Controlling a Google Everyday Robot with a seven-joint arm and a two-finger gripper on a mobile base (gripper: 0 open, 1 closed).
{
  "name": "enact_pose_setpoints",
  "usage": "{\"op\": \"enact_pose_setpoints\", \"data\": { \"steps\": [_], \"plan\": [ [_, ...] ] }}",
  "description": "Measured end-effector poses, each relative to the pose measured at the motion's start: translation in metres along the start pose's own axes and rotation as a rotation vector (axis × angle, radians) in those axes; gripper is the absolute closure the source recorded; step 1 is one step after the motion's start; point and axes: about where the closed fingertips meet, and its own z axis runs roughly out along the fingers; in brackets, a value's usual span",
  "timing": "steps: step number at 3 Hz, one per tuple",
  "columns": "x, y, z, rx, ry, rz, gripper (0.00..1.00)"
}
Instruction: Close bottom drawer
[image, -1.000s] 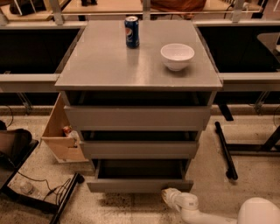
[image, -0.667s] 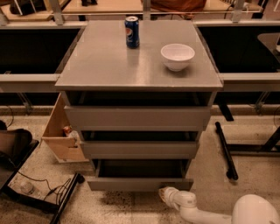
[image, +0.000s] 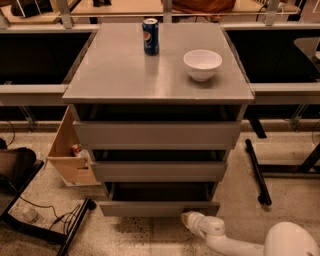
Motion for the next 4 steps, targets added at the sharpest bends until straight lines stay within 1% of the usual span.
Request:
{"op": "enact_pose_setpoints", "data": {
  "steps": [1, 4],
  "plan": [
    [-0.007, -0.012, 0.011, 0.017, -0.036, -0.033, 1.0],
    [0.003, -0.043, 0.017, 0.063, -0.072, -0.041, 1.0]
  ]
}}
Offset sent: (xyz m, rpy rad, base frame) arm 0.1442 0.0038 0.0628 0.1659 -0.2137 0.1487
